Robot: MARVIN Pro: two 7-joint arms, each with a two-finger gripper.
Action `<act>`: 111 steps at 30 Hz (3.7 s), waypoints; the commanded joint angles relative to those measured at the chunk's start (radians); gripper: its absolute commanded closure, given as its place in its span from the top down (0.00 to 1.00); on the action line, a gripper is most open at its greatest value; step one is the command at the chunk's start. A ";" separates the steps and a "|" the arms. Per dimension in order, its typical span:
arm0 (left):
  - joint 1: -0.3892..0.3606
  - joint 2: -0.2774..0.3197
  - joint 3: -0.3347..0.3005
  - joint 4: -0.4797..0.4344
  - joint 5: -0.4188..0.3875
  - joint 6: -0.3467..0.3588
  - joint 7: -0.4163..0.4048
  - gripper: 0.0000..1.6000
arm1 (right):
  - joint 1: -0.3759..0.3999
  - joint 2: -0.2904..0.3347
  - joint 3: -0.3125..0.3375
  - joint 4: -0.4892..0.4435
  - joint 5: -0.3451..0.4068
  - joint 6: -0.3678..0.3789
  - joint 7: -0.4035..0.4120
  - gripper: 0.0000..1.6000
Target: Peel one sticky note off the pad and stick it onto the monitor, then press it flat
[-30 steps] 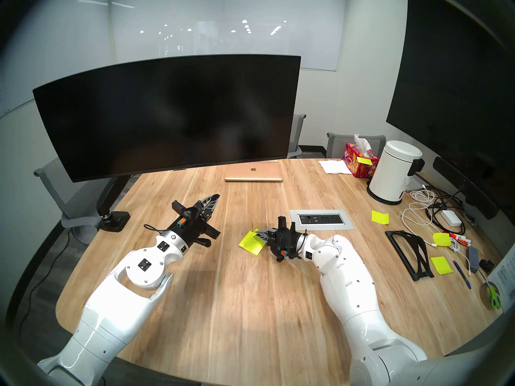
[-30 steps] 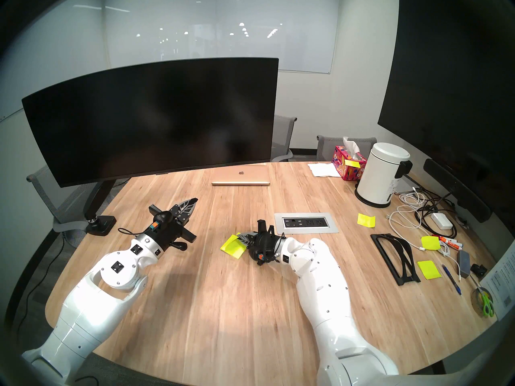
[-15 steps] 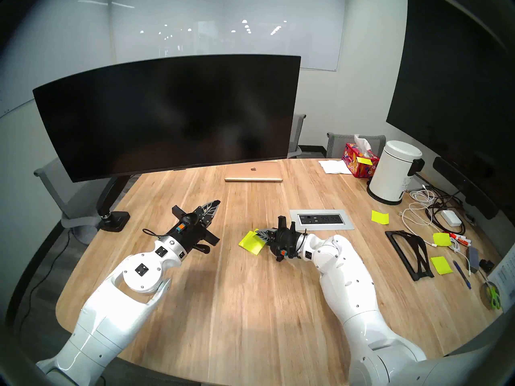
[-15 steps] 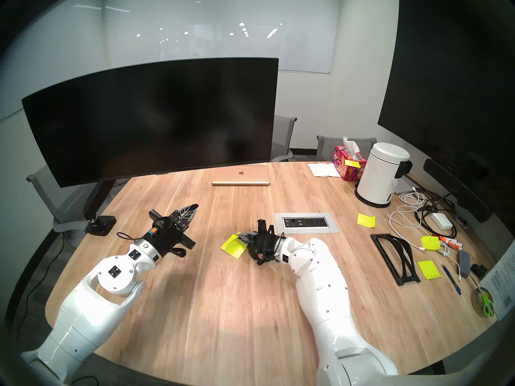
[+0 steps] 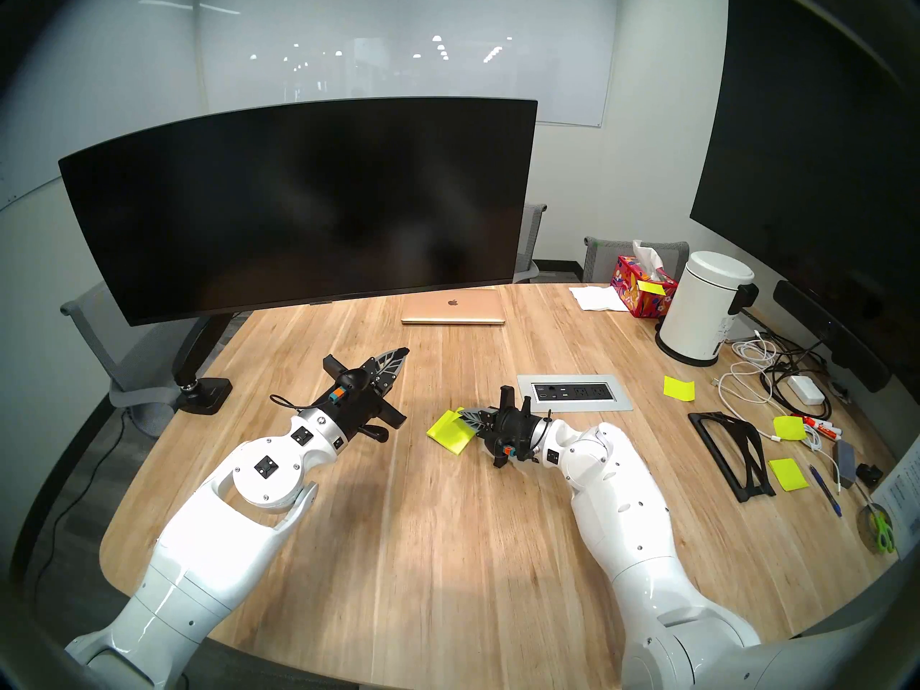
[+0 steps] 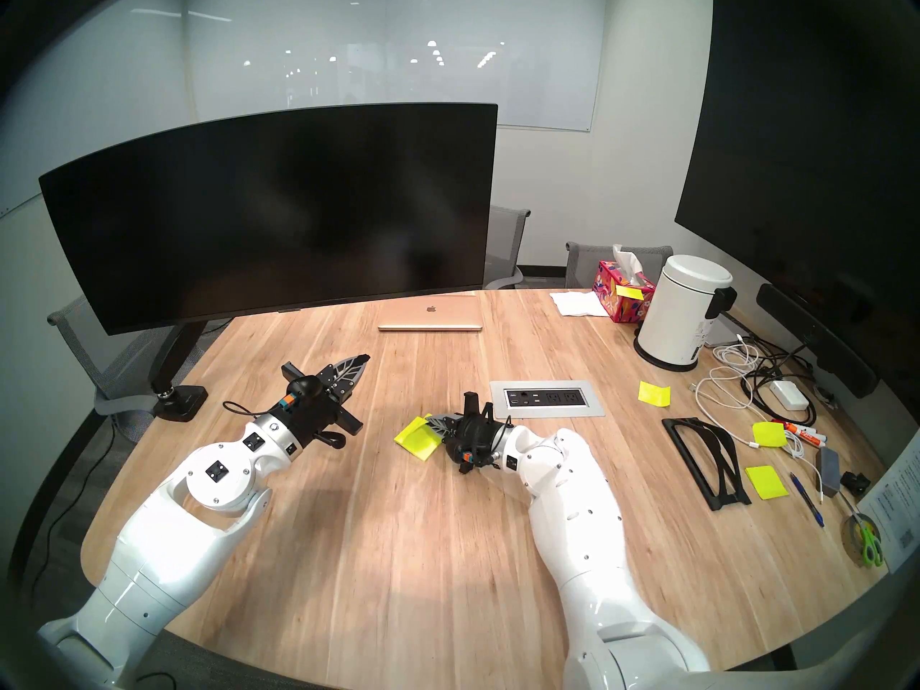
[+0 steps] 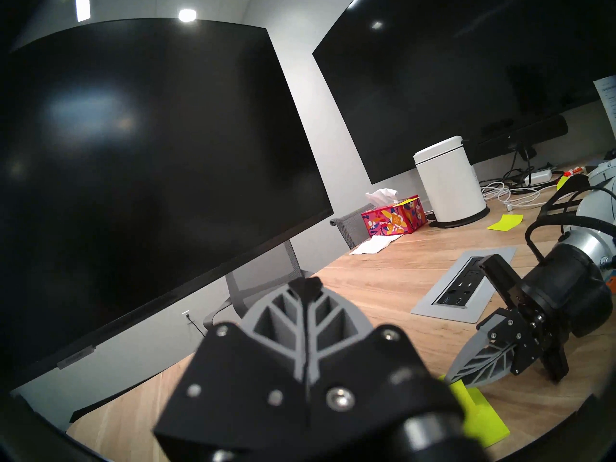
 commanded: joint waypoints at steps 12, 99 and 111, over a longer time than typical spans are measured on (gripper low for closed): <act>0.128 0.038 -0.060 -0.131 -0.005 -0.012 0.046 0.00 | -0.043 -0.020 -0.014 -0.034 -0.003 0.012 0.004 0.00; 0.071 0.053 0.054 0.022 0.070 0.013 -0.108 0.00 | -0.014 -0.019 -0.005 0.062 -0.009 0.054 -0.039 0.00; 0.062 0.044 0.081 0.049 0.086 0.014 -0.102 0.00 | -0.009 -0.021 -0.010 0.079 -0.013 0.054 -0.051 0.00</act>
